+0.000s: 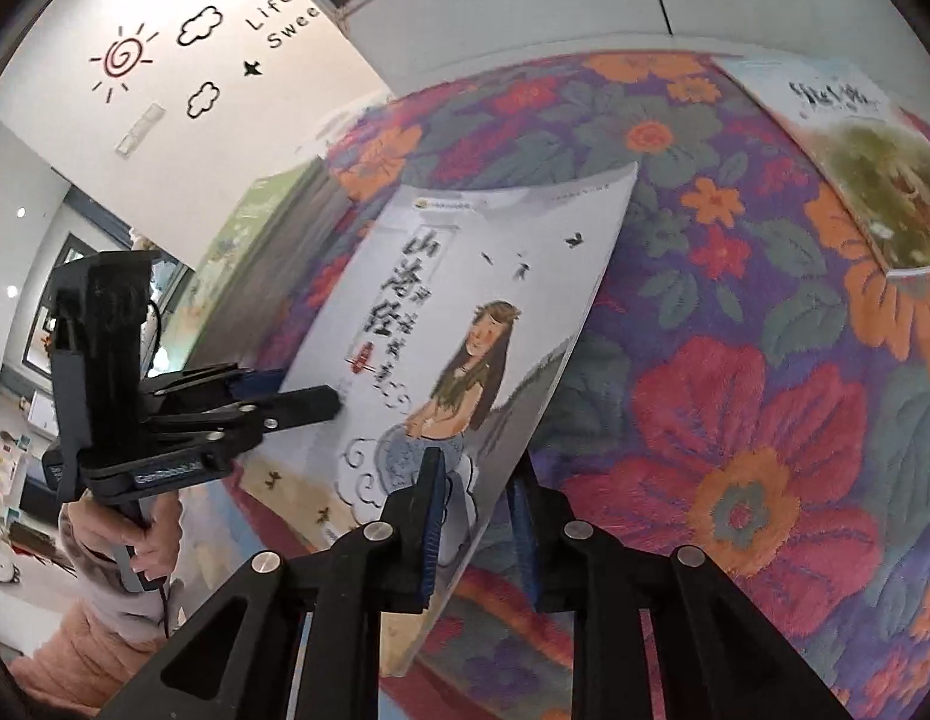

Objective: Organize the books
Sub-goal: 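Carry the upright mermaid book with both grippers toward the stack, then lower the mermaid book onto the green book with both grippers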

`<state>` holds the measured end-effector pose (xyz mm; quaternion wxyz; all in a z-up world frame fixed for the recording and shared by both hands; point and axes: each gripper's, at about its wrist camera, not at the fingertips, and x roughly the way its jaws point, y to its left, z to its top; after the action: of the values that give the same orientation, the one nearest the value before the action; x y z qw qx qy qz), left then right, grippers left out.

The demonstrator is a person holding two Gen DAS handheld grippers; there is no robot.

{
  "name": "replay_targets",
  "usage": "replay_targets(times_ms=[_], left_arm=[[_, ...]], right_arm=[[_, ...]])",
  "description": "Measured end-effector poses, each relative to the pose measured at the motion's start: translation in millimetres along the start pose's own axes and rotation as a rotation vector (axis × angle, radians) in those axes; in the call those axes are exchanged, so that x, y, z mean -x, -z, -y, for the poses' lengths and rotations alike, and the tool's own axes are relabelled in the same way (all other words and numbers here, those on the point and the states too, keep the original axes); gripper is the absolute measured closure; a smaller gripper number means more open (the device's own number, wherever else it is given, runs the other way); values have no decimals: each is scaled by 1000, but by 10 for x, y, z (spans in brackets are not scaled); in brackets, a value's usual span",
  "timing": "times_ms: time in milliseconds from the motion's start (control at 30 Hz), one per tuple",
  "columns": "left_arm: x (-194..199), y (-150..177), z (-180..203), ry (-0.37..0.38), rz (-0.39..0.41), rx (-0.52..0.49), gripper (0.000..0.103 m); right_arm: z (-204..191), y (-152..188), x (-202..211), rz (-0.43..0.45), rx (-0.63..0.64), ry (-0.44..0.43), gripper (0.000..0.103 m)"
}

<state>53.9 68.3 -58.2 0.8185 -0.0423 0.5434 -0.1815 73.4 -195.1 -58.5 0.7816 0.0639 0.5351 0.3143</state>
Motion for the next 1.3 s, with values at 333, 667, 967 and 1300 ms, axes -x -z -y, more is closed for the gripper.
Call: replay_targets(times_ms=[333,667,967,1300], left_arm=[[203,11,-57,17,16,12,75],[554,-97,-24,54,70,-8,75],[1014,-277,-107,91,143,-9,75],[1593,-432,-568,53,211,25,75]], right_arm=[[-419,142,76,-8,138,2,83],[-611,140,291,34,146,-7,83],[-895,-23,593,93,174,3,83],[-1469,-468,531,105,233,-28,83]])
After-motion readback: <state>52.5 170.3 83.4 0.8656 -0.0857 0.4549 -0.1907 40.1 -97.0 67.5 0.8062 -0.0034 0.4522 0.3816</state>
